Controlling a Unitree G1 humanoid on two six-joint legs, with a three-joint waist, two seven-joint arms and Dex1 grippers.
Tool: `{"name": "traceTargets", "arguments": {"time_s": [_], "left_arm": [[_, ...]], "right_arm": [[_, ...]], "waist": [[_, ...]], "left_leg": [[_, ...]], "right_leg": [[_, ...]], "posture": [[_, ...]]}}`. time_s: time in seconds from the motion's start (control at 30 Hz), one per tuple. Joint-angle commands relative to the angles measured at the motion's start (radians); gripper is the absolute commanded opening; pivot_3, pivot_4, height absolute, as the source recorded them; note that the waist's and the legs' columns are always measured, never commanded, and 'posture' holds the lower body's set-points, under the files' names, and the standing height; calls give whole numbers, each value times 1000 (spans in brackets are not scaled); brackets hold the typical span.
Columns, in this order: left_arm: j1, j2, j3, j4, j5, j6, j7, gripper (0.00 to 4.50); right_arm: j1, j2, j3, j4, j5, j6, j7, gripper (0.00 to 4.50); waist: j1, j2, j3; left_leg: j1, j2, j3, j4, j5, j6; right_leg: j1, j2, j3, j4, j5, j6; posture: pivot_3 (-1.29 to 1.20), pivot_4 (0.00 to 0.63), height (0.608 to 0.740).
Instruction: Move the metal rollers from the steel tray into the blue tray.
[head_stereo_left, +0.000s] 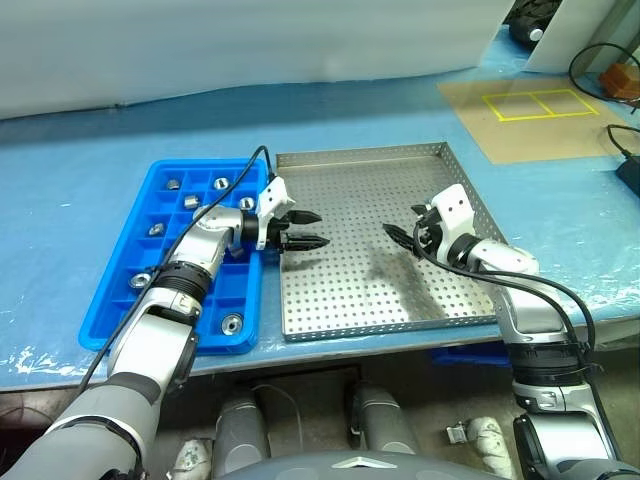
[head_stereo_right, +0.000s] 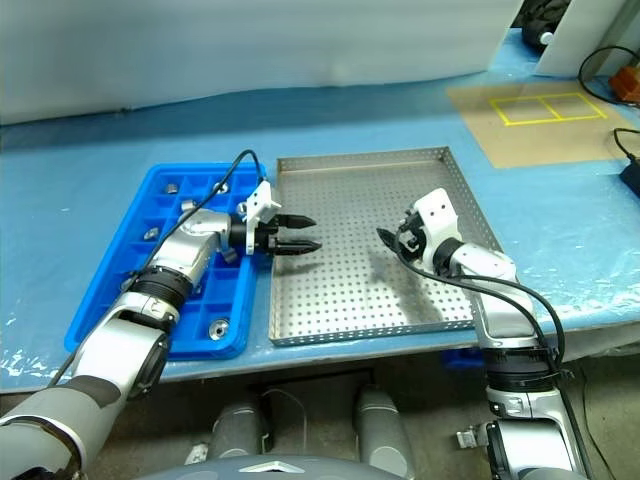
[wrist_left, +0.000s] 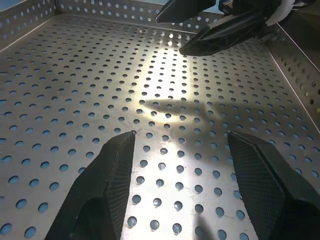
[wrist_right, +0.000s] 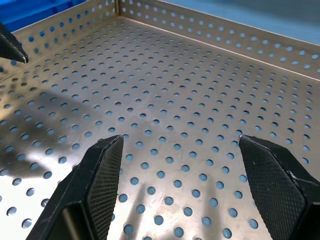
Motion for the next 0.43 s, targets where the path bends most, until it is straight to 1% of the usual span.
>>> {"name": "traceTargets", "arguments": {"time_s": [0.03,0.27,0.43], "left_arm": [[-2,13,40,-16,2,-25,16,3116],[15,20,87,-41,6,-38,85,3116],[44,28,100,-91,7,-25,100,3116]], "right_arm": [[-33,5,14,-25,15,-14,-9,3759],[-60,9,33,6,22,-25,-8,3759],[-76,15,46,27,22,-33,-6,3759]], "waist": [[2,0,0],[7,0,0],[10,0,0]], "left_leg": [[0,0,0,0,0,1],[-1,0,0,2,-1,2],[-1,0,0,2,-2,2]], "right_leg": [[0,0,0,0,0,0],[1,-1,-1,-1,0,0],[1,-1,-1,-1,0,0]], "posture": [[-392,150,740],[-346,150,740],[-331,150,740]]}}
